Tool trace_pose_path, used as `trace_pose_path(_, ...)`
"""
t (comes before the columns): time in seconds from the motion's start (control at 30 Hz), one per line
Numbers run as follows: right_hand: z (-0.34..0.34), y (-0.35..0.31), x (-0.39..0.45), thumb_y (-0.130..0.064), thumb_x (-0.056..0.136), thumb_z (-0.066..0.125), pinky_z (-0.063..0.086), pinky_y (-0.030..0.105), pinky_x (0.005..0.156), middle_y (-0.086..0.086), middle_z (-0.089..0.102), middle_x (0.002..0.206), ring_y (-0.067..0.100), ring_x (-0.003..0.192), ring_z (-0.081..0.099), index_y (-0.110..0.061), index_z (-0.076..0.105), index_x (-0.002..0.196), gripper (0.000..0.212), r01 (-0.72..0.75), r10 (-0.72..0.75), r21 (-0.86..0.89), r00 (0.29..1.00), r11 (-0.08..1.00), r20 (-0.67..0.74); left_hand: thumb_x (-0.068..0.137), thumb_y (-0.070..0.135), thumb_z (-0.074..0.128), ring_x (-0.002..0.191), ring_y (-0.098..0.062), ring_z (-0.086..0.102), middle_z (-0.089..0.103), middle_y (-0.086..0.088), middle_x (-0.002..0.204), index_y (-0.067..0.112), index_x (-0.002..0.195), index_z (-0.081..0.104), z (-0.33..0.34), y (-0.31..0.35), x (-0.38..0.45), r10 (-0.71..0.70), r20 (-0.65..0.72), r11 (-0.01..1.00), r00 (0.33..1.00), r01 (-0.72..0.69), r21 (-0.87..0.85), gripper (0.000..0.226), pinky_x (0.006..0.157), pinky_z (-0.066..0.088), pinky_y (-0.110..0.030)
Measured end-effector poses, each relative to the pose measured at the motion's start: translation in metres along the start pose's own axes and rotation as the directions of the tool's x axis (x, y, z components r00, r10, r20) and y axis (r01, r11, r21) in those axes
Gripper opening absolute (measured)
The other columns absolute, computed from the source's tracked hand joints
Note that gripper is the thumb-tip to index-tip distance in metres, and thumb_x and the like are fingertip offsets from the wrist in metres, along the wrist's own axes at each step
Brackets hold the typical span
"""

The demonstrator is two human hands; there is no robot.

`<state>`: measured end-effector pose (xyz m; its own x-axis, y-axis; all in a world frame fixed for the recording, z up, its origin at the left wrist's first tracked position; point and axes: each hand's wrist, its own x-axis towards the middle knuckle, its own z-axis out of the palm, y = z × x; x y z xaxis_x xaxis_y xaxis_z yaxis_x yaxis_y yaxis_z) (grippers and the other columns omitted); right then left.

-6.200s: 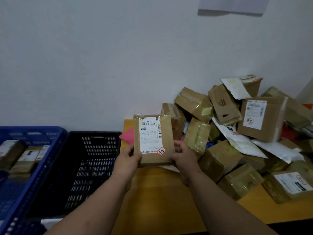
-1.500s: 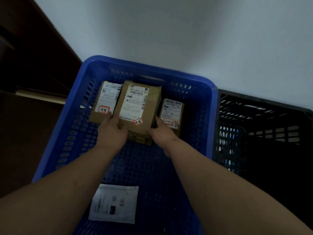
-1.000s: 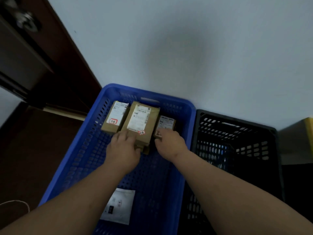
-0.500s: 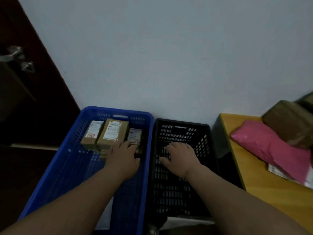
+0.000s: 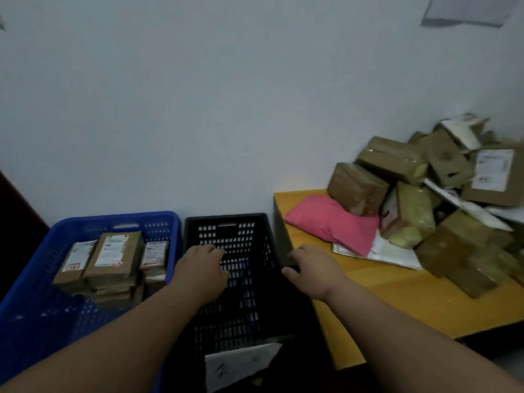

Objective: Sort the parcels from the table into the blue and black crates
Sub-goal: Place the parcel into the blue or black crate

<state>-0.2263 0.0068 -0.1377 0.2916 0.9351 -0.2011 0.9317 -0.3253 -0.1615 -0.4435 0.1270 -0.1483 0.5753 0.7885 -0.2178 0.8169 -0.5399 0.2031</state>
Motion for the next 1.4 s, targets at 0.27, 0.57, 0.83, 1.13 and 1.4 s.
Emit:
trace_pose_path(0.27,-0.029,0.177,-0.057,-0.048,0.095,0.050,0.043,0.036,0.100,0.006,0.052,0.133,0.027,0.125,0.047,-0.021,0.053,0.135,0.049,-0.199,0.199,0.005,0.979,0.980,0.048,0.097,0.044,0.046,0.141,-0.023,0.028,0.031,0.002,0.154,0.024,0.150,0.033,0.032,0.174,0.027,0.107,0.045,0.994,0.993,-0.106,-0.040,0.058,0.112,0.033,-0.038)
trace_pose_path(0.57,-0.041,0.286,-0.049,-0.044,0.096,0.050,0.047,0.040,0.096,0.007,0.050,0.134,0.027,0.123,0.048,-0.020,0.052,0.135,0.046,-0.340,0.346,0.151,0.938,0.928,-0.014,0.096,0.044,0.048,0.139,-0.026,0.031,0.033,0.001,0.153,0.025,0.149,0.032,0.042,0.277,0.072,0.169,0.057,0.985,0.984,-0.170,0.005,0.058,0.108,0.037,-0.040)
trace_pose_path(0.83,-0.056,0.357,-0.032,-0.042,0.094,0.052,0.048,0.039,0.092,0.007,0.053,0.125,0.028,0.115,0.051,-0.020,0.056,0.127,0.039,-0.484,0.497,0.171,0.867,0.859,-0.043,0.094,0.038,0.050,0.126,-0.030,0.044,0.045,-0.007,0.143,0.018,0.141,0.042,0.048,0.355,0.150,0.284,0.102,0.958,0.953,-0.280,-0.058,0.051,0.102,0.040,-0.039)
trace_pose_path(1.13,-0.059,0.443,-0.036,-0.041,0.092,0.061,0.046,0.039,0.096,0.009,0.044,0.136,0.029,0.121,0.049,-0.018,0.045,0.139,0.055,-0.614,0.670,0.361,0.742,0.702,-0.039,0.093,0.043,0.050,0.133,-0.029,0.038,0.041,-0.004,0.148,0.023,0.147,0.035,0.055,0.454,0.194,0.422,0.084,0.905,0.903,-0.414,-0.097,0.059,0.110,0.035,-0.046)
trace_pose_path(1.4,-0.059,0.516,-0.021,-0.059,0.067,0.080,0.034,0.047,0.113,0.010,0.024,0.158,0.030,0.144,0.027,-0.019,0.016,0.155,0.116,-0.425,0.481,0.466,0.877,0.776,-0.001,0.092,0.051,0.046,0.142,-0.024,0.025,0.033,-0.001,0.153,0.024,0.145,0.036,0.073,0.546,0.195,0.411,0.057,0.911,0.910,-0.411,-0.007,0.060,0.115,0.020,-0.046)
